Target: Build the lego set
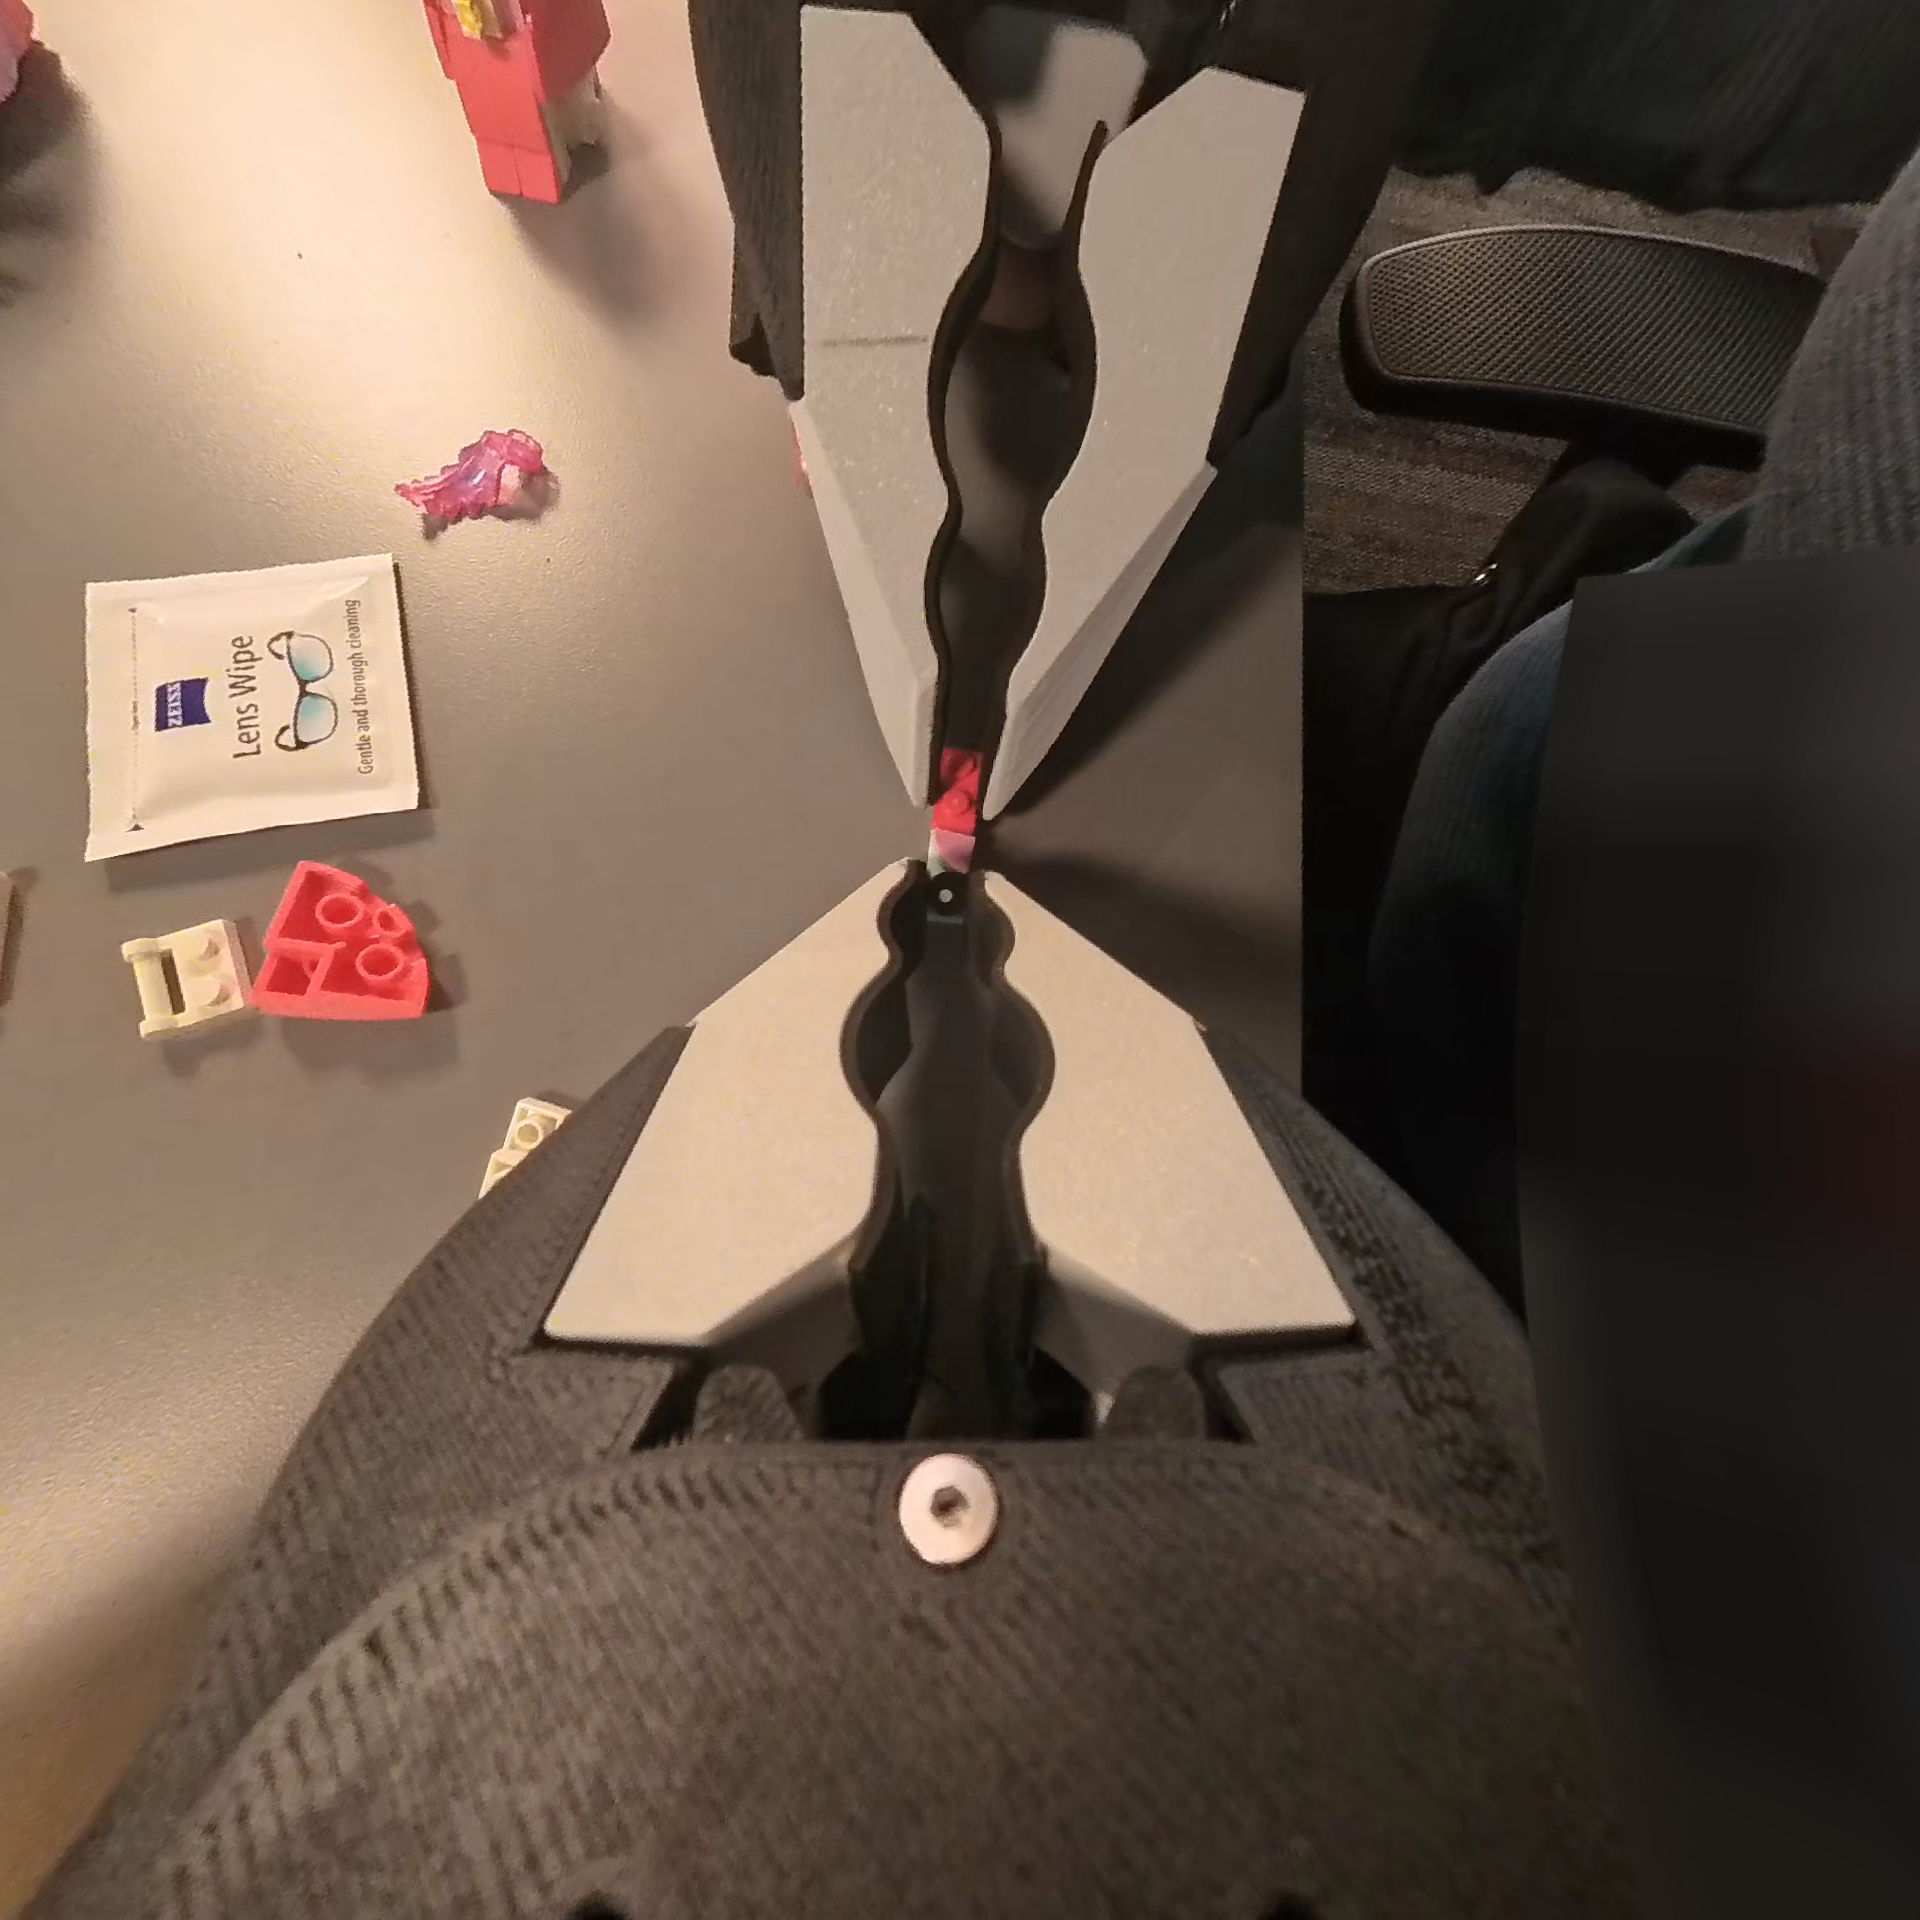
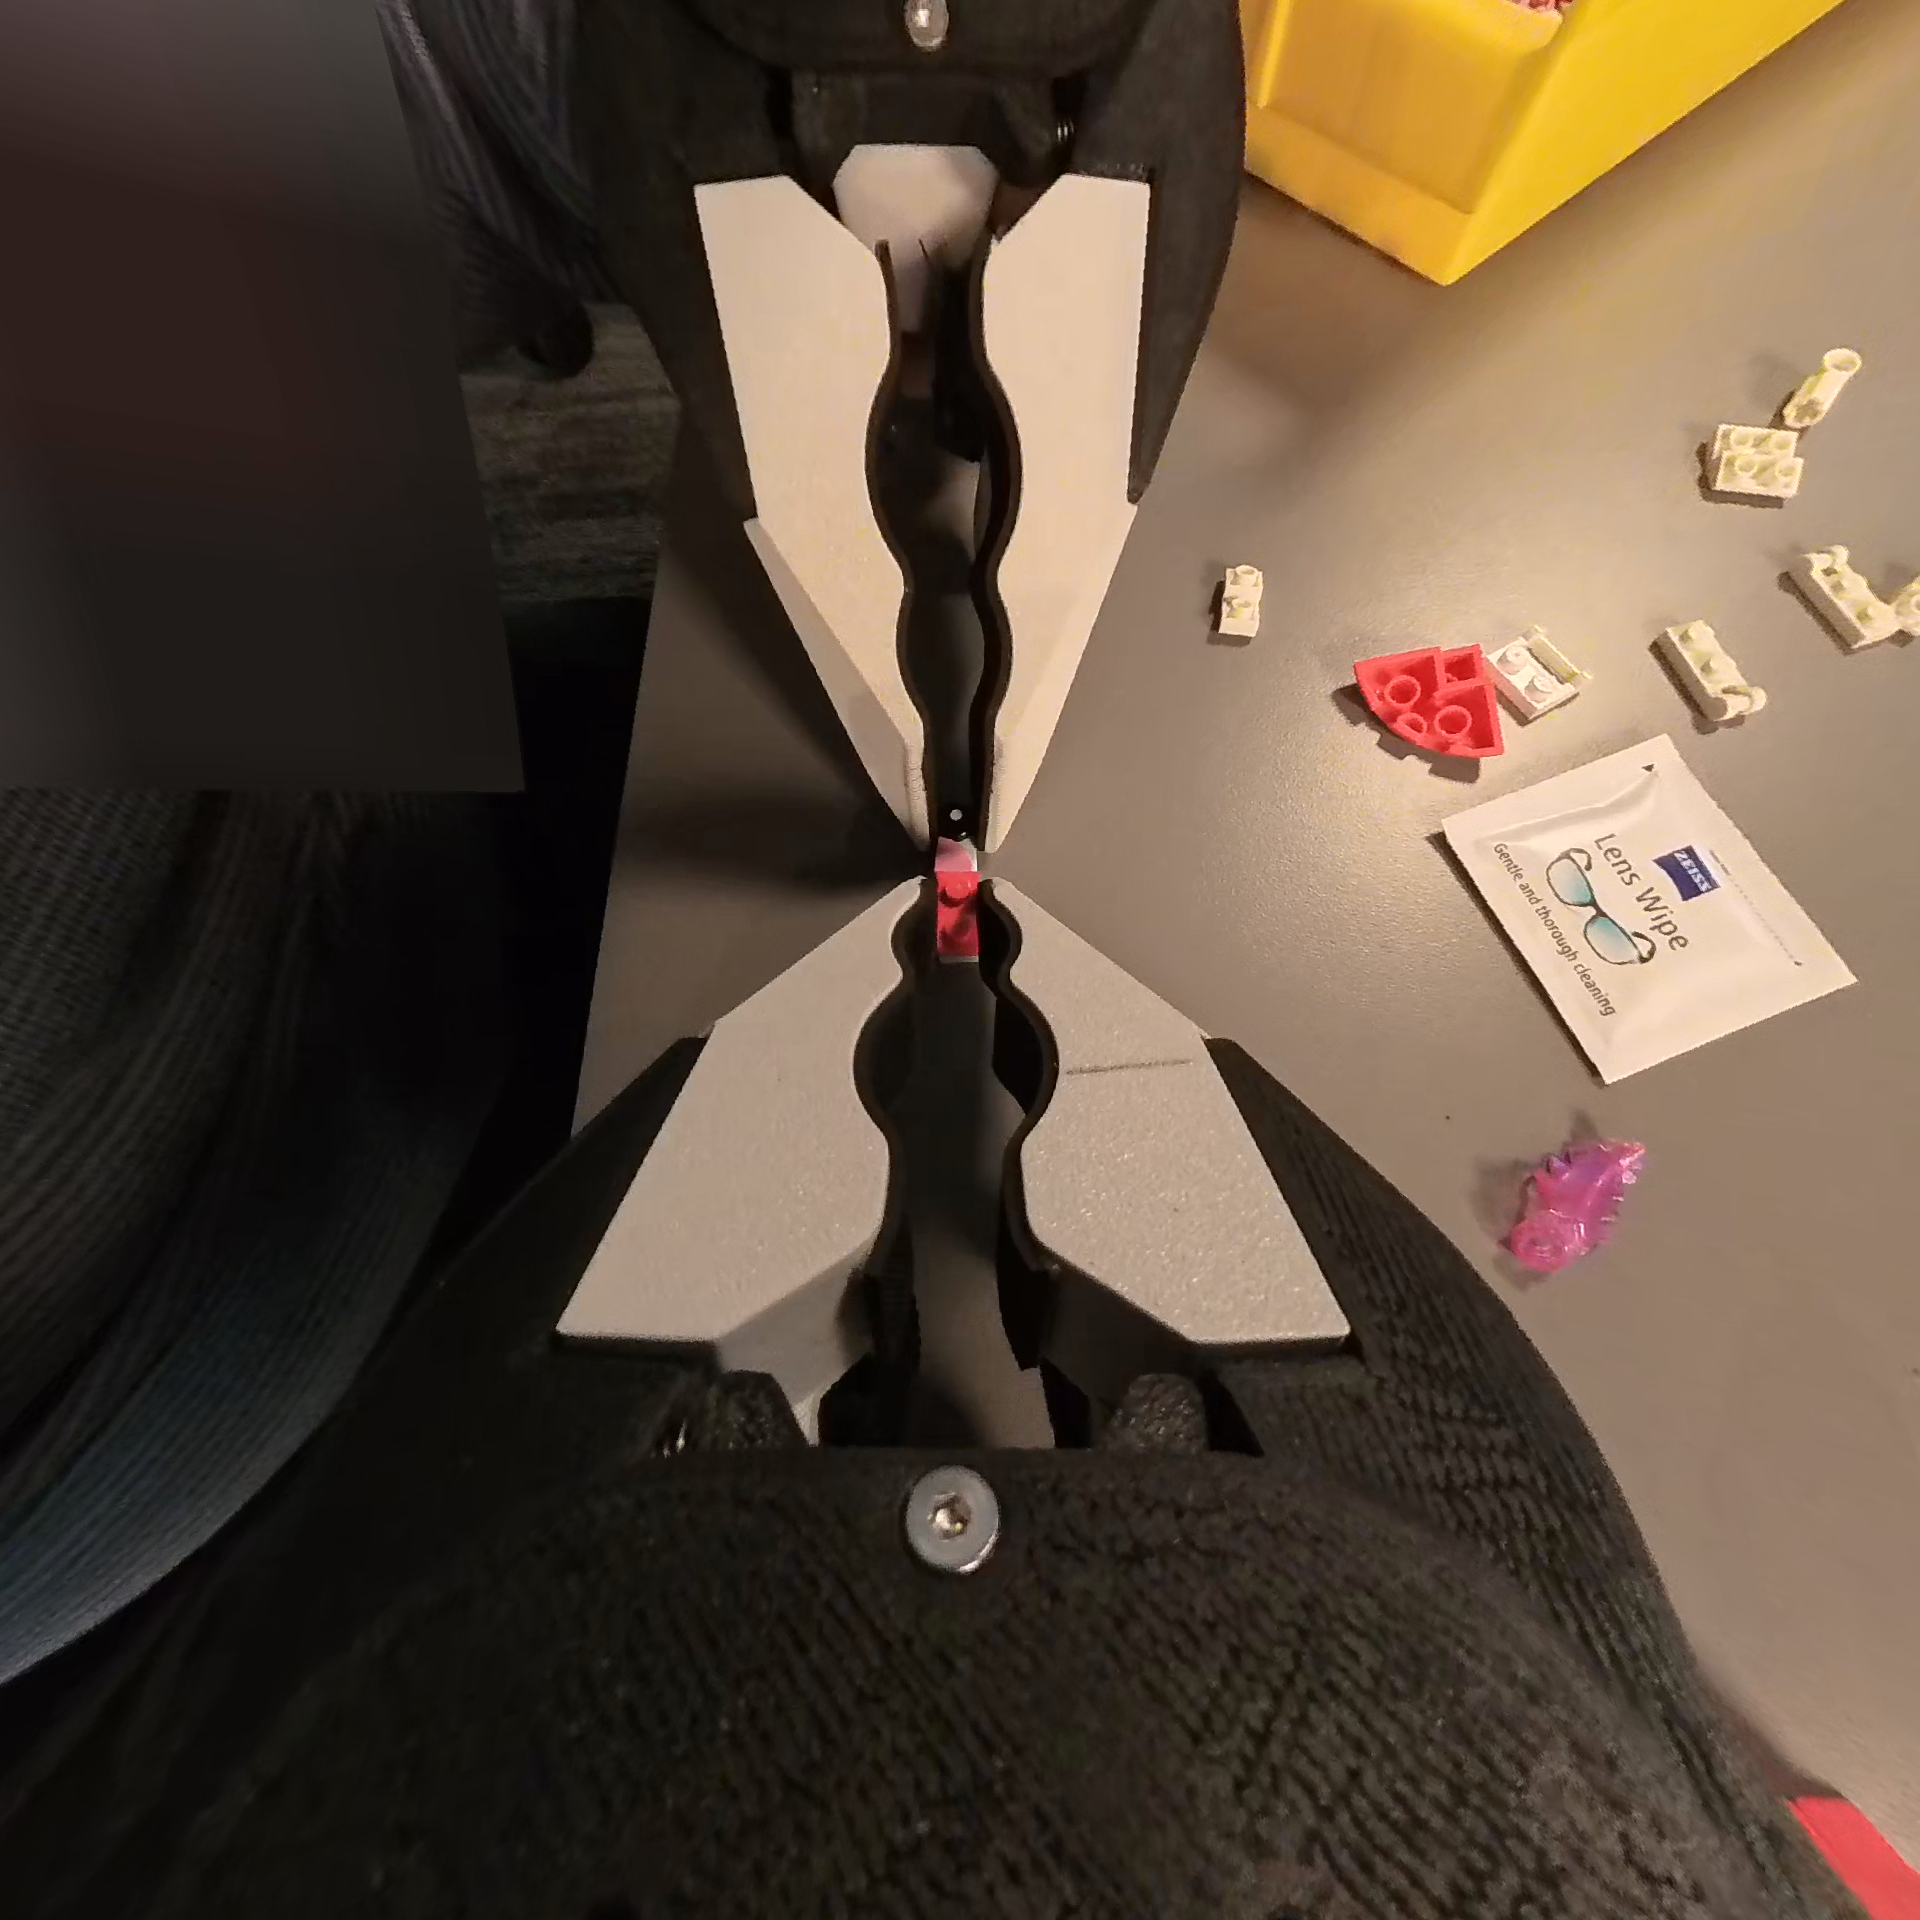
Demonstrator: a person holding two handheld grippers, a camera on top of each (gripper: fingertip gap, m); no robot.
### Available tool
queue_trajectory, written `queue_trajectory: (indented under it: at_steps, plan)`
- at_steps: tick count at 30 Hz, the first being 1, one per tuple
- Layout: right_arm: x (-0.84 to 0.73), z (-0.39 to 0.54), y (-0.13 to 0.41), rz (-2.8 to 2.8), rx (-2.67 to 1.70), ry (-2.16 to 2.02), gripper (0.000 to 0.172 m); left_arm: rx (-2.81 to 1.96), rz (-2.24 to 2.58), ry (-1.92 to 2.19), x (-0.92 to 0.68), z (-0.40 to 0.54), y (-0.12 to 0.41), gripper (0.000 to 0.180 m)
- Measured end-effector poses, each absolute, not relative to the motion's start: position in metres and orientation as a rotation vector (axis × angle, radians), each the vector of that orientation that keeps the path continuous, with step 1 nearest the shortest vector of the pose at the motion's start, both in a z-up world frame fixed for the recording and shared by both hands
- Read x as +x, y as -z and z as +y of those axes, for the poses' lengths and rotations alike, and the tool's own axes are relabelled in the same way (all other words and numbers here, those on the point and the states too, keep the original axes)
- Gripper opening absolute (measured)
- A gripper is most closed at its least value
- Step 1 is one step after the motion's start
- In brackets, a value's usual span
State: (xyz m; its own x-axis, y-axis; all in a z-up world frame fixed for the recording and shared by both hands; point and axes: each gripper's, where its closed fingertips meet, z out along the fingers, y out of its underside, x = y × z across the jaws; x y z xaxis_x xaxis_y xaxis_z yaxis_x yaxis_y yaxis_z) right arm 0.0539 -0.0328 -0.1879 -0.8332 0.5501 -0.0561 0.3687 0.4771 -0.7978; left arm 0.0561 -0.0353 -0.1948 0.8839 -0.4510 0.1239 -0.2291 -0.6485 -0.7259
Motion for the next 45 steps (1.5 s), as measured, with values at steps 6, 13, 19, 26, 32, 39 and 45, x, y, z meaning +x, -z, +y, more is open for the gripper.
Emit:
queue_trajectory:
  at_steps: [6, 13, 19, 26, 32, 39, 45]
  plan:
    - [0.0540, -0.0329, 0.1882, -2.519, -0.782, -1.277, 0.008, -2.295, 0.489, 0.381, 0.0561, -0.0352, 0.1948, 0.007]
    - [0.0543, -0.0331, 0.1875, -2.513, -0.771, -1.278, 0.008, -2.298, 0.490, 0.383, 0.0559, -0.0353, 0.1949, 0.007]
    - [0.0536, -0.0326, 0.1867, -2.503, -0.771, -1.278, 0.012, -2.299, 0.492, 0.383, 0.0558, -0.0352, 0.1948, 0.007]
    - [0.0546, -0.0330, 0.1887, -2.519, -0.767, -1.264, 0.010, -2.302, 0.494, 0.384, 0.0559, -0.0352, 0.1949, 0.007]
    - [0.0549, -0.0332, 0.1885, -2.517, -0.761, -1.264, 0.010, -2.303, 0.494, 0.384, 0.0559, -0.0353, 0.1949, 0.007]
    - [0.0557, -0.0337, 0.1877, -2.511, -0.744, -1.263, 0.010, -2.302, 0.492, 0.384, 0.0560, -0.0352, 0.1950, 0.007]
    - [0.0548, -0.0330, 0.1873, -2.501, -0.747, -1.259, 0.011, -2.300, 0.489, 0.384, 0.0562, -0.0353, 0.1951, 0.007]
